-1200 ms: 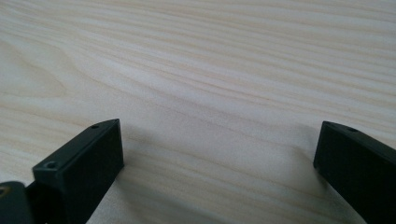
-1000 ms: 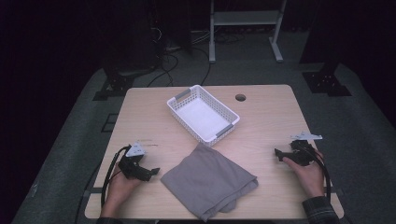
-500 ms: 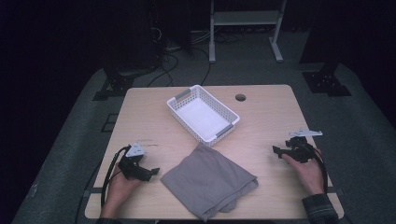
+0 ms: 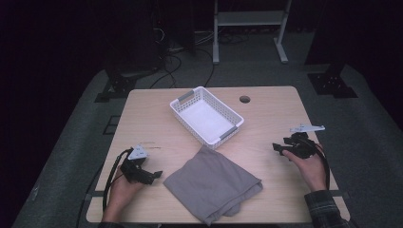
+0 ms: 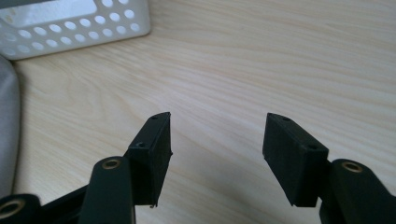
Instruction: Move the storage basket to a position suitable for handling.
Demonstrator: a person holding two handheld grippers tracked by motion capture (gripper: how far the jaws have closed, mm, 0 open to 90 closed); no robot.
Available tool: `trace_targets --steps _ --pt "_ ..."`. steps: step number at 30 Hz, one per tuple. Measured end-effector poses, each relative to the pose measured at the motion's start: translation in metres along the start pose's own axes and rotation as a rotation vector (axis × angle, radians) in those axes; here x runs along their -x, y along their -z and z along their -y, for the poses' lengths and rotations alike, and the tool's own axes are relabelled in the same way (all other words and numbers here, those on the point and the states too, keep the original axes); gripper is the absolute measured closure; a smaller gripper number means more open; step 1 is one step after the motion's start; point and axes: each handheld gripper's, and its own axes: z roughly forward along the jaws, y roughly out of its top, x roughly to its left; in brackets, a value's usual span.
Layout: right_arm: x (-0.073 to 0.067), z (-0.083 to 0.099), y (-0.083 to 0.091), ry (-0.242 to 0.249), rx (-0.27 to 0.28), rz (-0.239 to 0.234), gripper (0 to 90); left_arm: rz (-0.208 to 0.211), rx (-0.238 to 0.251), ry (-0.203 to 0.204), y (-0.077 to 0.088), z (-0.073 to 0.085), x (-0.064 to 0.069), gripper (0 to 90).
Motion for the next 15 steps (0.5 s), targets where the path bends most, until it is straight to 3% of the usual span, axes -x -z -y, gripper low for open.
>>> trace_targets --steps 15 --pt "-0.018 -0.027 -0.009 0.047 0.010 -0.058 42.8 0.000 0.000 0.000 0.000 0.000 0.000 0.0"
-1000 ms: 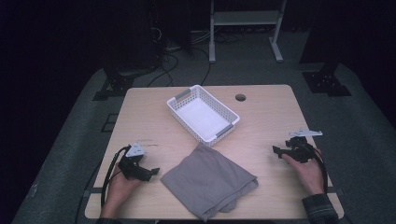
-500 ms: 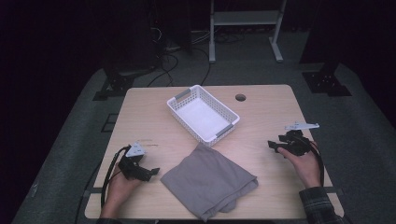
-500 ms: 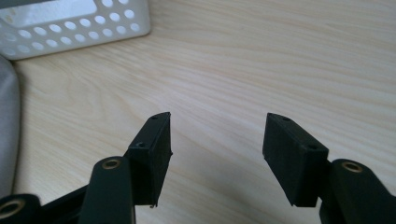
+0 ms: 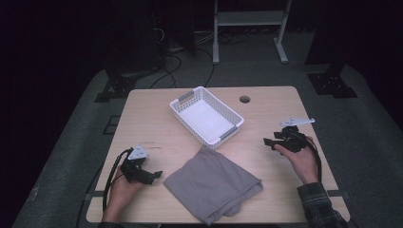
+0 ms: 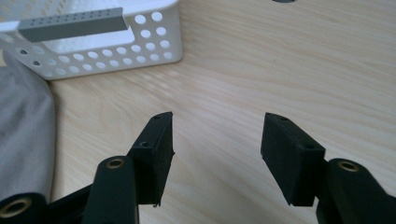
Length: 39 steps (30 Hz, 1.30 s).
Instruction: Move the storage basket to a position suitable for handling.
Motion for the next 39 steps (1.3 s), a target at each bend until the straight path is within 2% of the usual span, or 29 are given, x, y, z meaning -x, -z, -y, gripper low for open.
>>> trace_targets --steps 9,23,30,39 --pt "-0.002 -0.015 -0.002 0.016 0.000 -0.025 45.3 0.000 0.002 0.001 0.000 0.000 0.000 0.0" --pt "-0.008 -0.052 -0.010 0.045 0.012 -0.061 50.7 0.000 0.000 0.002 0.000 0.000 0.000 0.0" --pt "-0.011 -0.069 -0.021 0.046 0.010 -0.083 54.7 -0.001 0.000 -0.003 0.000 0.000 0.000 0.0" --pt "-0.011 -0.080 -0.040 0.053 0.013 -0.101 58.4 0.000 0.003 -0.001 0.000 0.000 0.000 0.0"
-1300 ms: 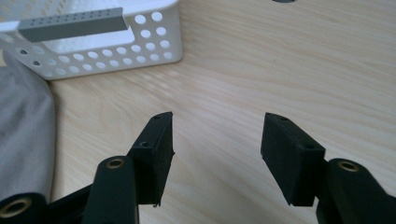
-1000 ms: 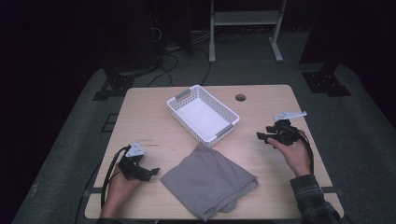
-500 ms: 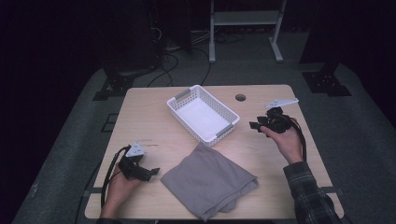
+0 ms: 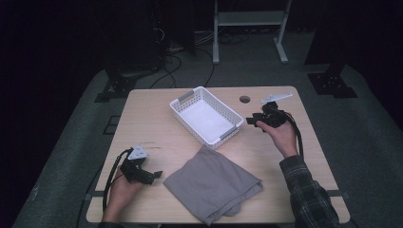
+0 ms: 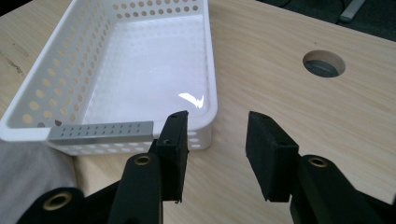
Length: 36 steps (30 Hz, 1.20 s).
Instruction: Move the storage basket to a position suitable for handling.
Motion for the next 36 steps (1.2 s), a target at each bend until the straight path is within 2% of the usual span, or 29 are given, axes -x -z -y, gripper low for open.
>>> trace_targets --steps 7,11,16,29,36 --pt "0.003 -0.006 -0.010 0.000 -0.004 -0.013 61.8 0.000 0.000 0.000 0.000 0.000 0.000 0.0" --pt "0.003 -0.013 -0.017 0.014 0.002 -0.024 62.6 0.000 0.000 0.000 0.000 0.000 0.000 0.0" --pt "-0.001 -0.025 -0.031 0.039 -0.025 -0.033 64.6 0.000 0.000 0.000 0.000 0.000 0.000 0.0" --pt "-0.004 -0.035 -0.056 0.066 -0.069 -0.013 68.0 0.000 0.000 0.000 0.000 0.000 0.000 0.0" --pt "-0.005 -0.039 -0.070 0.072 -0.101 -0.005 73.6 0.000 0.000 0.000 0.000 0.000 0.000 0.0"
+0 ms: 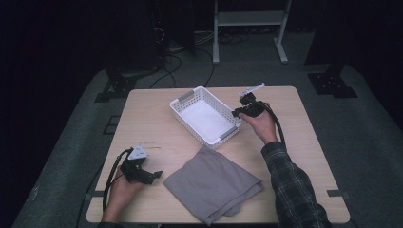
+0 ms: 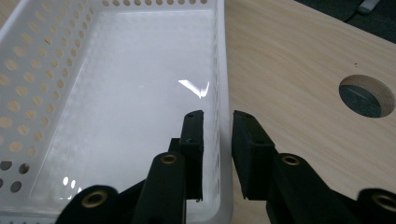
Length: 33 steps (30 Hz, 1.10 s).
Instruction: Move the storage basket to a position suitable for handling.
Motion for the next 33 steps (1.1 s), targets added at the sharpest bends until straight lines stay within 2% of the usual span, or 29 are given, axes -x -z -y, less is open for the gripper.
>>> trace_targets --steps 7,12,22,26,33 --pt "0.001 0.002 -0.010 -0.009 -0.029 0.026 83.4 0.000 0.000 0.000 0.000 0.000 0.000 0.0" --pt "0.002 0.002 -0.008 -0.003 -0.027 0.025 83.9 0.000 0.000 0.000 0.000 0.000 0.000 0.0" --pt "0.017 0.006 0.011 -0.015 -0.029 0.044 84.1 0.000 -0.003 0.000 0.000 0.000 0.000 0.0" --pt "0.026 0.011 0.024 -0.020 -0.027 0.062 84.1 0.000 0.000 0.000 0.000 0.000 0.000 0.0" --pt "0.038 0.023 0.037 -0.026 -0.033 0.082 84.1 0.000 -0.002 0.000 0.000 0.000 0.000 0.0"
